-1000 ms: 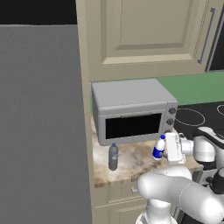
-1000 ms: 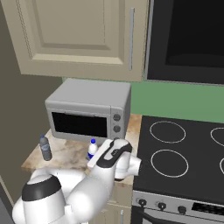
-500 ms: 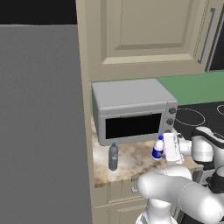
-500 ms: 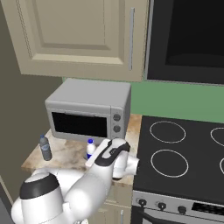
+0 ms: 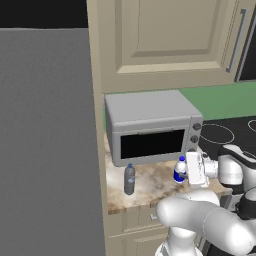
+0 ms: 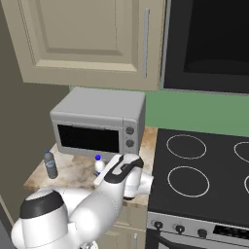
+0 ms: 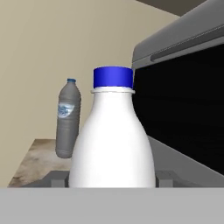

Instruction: Take the bottled waters from the counter and place them in the freezer to freeze. Close the freezer door after placing the bottles.

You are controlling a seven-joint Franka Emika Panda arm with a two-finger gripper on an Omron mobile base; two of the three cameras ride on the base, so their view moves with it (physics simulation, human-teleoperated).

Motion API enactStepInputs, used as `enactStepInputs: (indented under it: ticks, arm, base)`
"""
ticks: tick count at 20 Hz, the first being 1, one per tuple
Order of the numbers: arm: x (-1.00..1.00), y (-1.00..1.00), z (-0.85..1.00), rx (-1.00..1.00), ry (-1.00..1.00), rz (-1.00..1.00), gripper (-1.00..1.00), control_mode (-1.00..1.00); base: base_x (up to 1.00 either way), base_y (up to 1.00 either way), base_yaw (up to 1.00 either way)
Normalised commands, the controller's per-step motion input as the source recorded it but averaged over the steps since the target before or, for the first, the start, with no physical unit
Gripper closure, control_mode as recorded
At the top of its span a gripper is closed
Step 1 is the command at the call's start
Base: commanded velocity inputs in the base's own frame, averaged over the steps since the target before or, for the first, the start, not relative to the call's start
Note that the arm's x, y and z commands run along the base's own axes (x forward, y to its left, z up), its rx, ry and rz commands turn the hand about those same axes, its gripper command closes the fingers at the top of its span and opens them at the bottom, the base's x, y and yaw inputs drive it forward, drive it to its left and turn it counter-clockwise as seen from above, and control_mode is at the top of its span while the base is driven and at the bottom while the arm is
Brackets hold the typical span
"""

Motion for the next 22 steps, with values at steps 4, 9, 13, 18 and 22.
enactStepInputs:
  ticks: [4, 9, 13, 18, 22]
  arm:
    - [0.0, 0.0, 0.0, 0.0, 0.02, 0.0, 1.0, -1.0]
    - [-0.01, -0.05, 0.15, 0.04, 0.11, 0.0, 1.0, -1.0]
    - [-0.07, -0.04, 0.68, 0.15, 0.07, 0.0, 1.0, -1.0]
    - [-0.18, 0.0, 0.86, 0.1, 0.08, 0.0, 1.0, -1.0]
    - [-0.31, 0.0, 0.79, 0.0, 0.06, 0.0, 1.0, -1.0]
  base:
    - [0.0, 0.0, 0.0]
    - [0.0, 0.0, 0.0]
    - [0.0, 0.0, 0.0]
    - [0.0, 0.0, 0.0]
    - [0.0, 0.0, 0.0]
